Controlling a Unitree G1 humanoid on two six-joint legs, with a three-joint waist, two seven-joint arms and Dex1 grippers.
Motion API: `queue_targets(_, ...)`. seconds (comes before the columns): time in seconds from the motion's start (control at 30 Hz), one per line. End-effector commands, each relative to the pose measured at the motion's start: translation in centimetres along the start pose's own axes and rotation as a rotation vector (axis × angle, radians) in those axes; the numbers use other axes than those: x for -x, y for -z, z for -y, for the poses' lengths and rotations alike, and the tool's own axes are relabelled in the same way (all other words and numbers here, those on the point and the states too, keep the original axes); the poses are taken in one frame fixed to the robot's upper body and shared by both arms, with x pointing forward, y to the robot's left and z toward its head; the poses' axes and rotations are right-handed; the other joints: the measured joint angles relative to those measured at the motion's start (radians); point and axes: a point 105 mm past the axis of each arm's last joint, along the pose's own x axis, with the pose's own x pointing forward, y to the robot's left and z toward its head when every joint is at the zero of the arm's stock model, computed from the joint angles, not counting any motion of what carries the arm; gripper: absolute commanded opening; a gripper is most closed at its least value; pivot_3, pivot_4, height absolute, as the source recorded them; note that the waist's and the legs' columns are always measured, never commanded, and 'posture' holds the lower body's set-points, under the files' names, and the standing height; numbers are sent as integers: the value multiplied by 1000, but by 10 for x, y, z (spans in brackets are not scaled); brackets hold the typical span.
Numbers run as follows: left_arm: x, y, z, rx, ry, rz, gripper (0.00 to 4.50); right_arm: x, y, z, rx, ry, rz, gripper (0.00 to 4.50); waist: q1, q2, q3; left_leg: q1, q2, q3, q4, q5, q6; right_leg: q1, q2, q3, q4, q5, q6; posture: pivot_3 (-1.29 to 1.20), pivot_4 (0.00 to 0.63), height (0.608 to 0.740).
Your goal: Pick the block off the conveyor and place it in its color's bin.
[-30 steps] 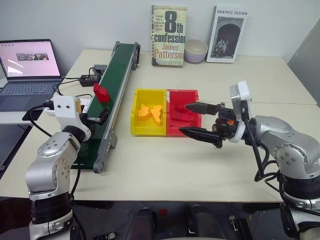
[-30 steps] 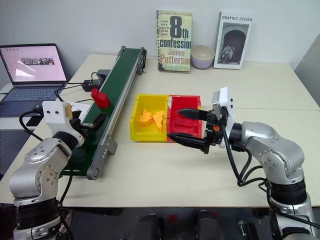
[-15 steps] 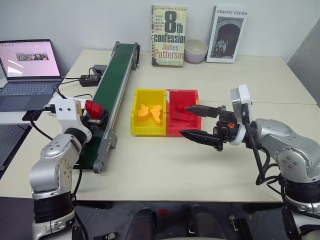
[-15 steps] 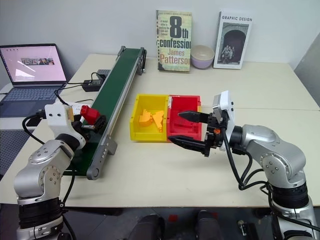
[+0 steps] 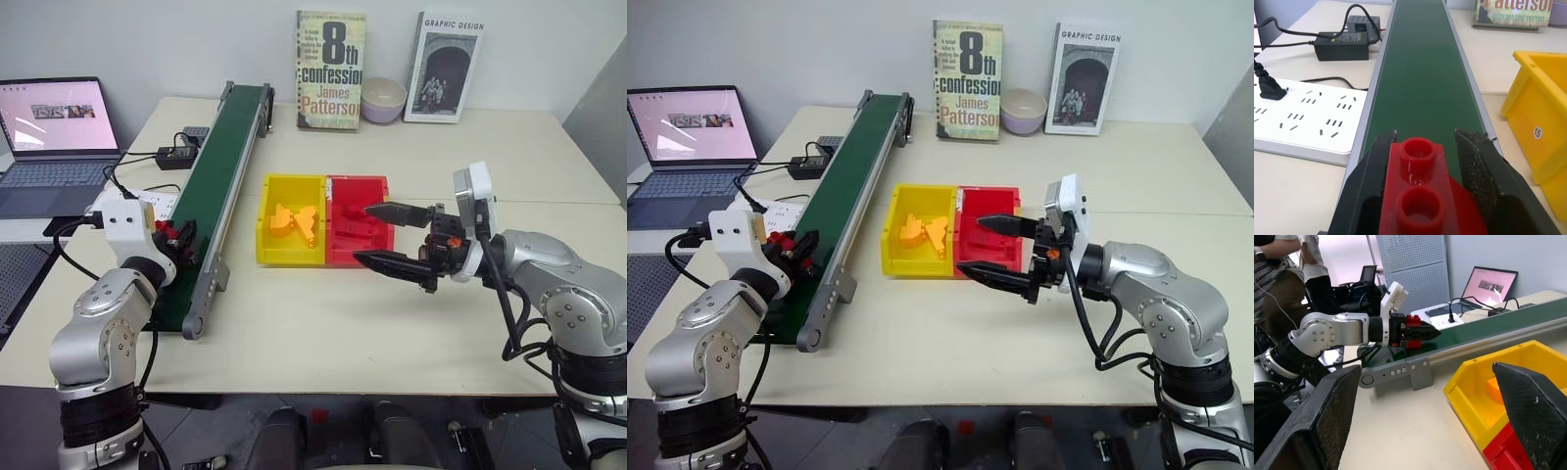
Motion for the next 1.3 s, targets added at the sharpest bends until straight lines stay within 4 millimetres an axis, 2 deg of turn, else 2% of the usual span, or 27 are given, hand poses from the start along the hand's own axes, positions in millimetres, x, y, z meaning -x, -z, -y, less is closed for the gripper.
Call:
queue_targets(0.03, 4, -26, -3, -37, -2, 72, 1524, 1, -13, -2, 47, -9, 37, 4500, 0, 0, 0, 0, 0, 0, 0, 0, 0, 0, 0, 0, 0, 0, 0, 0, 150, 740)
queue_targets(0.1, 3, -30, -3, -49, 10, 72, 1523, 1, -13, -2, 50, -7, 37, 4500, 0, 0, 0, 0, 0, 0, 0, 0, 0, 0, 0, 0, 0, 0, 0, 0, 150, 740)
queue_targets(0.27, -11, -67, 21, -119, 194, 94, 1520, 4, -19, 0, 77, 25, 44, 4500, 2, 0, 0, -1, 0, -1, 0, 0, 0, 0, 1, -1, 0, 0, 0, 0, 150, 740)
queue_targets(0.4, -20, -90, 61, -202, 450, 88, 1520, 12, -20, 6, 119, 88, 17, 4500, 6, 0, 0, -1, -2, 0, 1, 0, 0, 0, 2, -2, 0, 0, 0, 0, 150, 740)
queue_targets(0.57, -30, -102, 100, -270, 681, 78, 1520, 26, -22, 14, 170, 230, -14, 4500, 3, 0, 0, -2, -3, 2, 0, 0, 0, -1, 2, -2, -1, 0, 1, 0, 150, 740)
queue_targets(0.63, -32, -101, 121, -299, 791, 68, 1520, 31, -21, 16, 199, 297, -43, 4500, 2, 0, 0, -2, -3, 2, -1, 0, 0, -1, 2, -1, -1, 0, 1, 0, 150, 740)
queue_targets(0.7, -31, -97, 150, -328, 939, 53, 1520, 35, -15, 17, 225, 377, -87, 4500, 2, 0, 0, -2, -2, 1, -1, 0, 0, -1, 2, -1, -1, 0, 1, 0, 150, 740)
queue_targets(0.87, -28, -83, 188, -374, 1133, 33, 1520, 40, -6, 17, 225, 470, -123, 4500, 0, 0, 0, -2, -2, 1, 0, 0, 0, -1, 3, -1, -1, 0, 1, 0, 150, 740)
queue_targets(0.97, -29, -70, 201, -435, 1199, 18, 1520, 44, -1, 18, 220, 509, -154, 4500, -5, 0, 0, -2, -2, 3, -1, 0, 0, -2, 3, -1, -1, 0, 1, 0, 150, 740)
queue_targets(1.2, -42, -49, 214, -567, 1228, 18, 1520, 48, 4, 14, 208, 530, -191, 4500, -1, 0, 0, -2, -2, 2, 0, 0, 0, -1, 3, -1, -1, -1, 2, 0, 150, 740)
queue_targets(1.3, -53, -47, 228, -570, 1211, 53, 1520, 48, 8, 10, 191, 521, -206, 4500, 2, 0, 0, -3, -2, 2, 0, 0, 0, -1, 3, -1, -1, -1, 2, 0, 150, 740)
